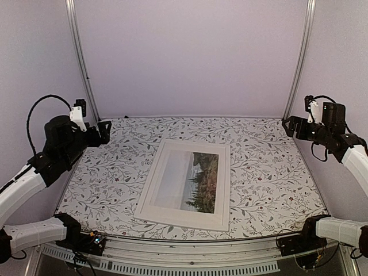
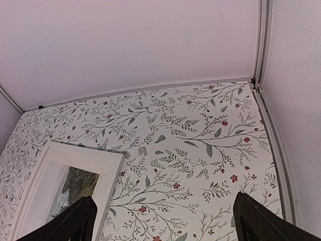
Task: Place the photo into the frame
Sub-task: Reset both arms
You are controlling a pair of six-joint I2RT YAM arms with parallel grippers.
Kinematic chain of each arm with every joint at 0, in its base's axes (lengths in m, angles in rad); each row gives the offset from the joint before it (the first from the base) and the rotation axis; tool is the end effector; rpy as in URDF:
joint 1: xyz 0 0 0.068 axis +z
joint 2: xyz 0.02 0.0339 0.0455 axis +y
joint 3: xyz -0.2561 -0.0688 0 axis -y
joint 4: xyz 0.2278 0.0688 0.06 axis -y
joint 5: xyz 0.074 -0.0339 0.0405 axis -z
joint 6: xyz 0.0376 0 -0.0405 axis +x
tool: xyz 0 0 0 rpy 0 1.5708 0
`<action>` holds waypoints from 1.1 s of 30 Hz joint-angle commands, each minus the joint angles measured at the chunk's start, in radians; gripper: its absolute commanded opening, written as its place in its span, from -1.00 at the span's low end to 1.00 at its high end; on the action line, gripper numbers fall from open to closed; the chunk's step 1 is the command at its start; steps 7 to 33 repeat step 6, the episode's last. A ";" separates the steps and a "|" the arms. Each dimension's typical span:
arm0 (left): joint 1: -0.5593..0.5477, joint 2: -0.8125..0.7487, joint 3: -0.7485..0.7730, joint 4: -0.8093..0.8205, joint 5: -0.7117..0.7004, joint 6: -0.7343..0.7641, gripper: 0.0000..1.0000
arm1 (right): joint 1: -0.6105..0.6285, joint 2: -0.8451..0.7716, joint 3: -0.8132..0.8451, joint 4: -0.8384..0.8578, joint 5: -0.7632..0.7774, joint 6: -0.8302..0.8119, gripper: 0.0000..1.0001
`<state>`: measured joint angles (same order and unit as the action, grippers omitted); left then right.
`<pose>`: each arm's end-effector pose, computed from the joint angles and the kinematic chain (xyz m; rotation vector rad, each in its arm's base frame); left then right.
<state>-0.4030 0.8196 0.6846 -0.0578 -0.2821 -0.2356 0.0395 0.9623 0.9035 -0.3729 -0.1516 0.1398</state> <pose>0.1762 -0.0637 0.3084 -0.0576 1.7599 -0.2164 0.2051 0.0138 0.3236 0.0031 2.0072 0.2666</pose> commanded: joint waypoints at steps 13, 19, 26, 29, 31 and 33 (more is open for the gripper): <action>0.004 0.003 -0.007 0.014 -0.003 0.002 0.99 | 0.005 -0.022 -0.017 0.024 0.006 -0.005 0.98; 0.004 0.003 -0.007 0.014 -0.003 0.002 0.99 | 0.005 -0.022 -0.017 0.024 0.006 -0.005 0.98; 0.004 0.003 -0.007 0.014 -0.003 0.002 0.99 | 0.005 -0.022 -0.017 0.024 0.006 -0.005 0.98; 0.004 0.003 -0.007 0.014 -0.003 0.002 0.99 | 0.005 -0.022 -0.017 0.024 0.006 -0.005 0.98; 0.004 0.003 -0.007 0.014 -0.003 0.002 0.99 | 0.005 -0.022 -0.017 0.024 0.006 -0.005 0.98; 0.004 0.003 -0.007 0.014 -0.003 0.002 0.99 | 0.005 -0.022 -0.017 0.024 0.006 -0.005 0.98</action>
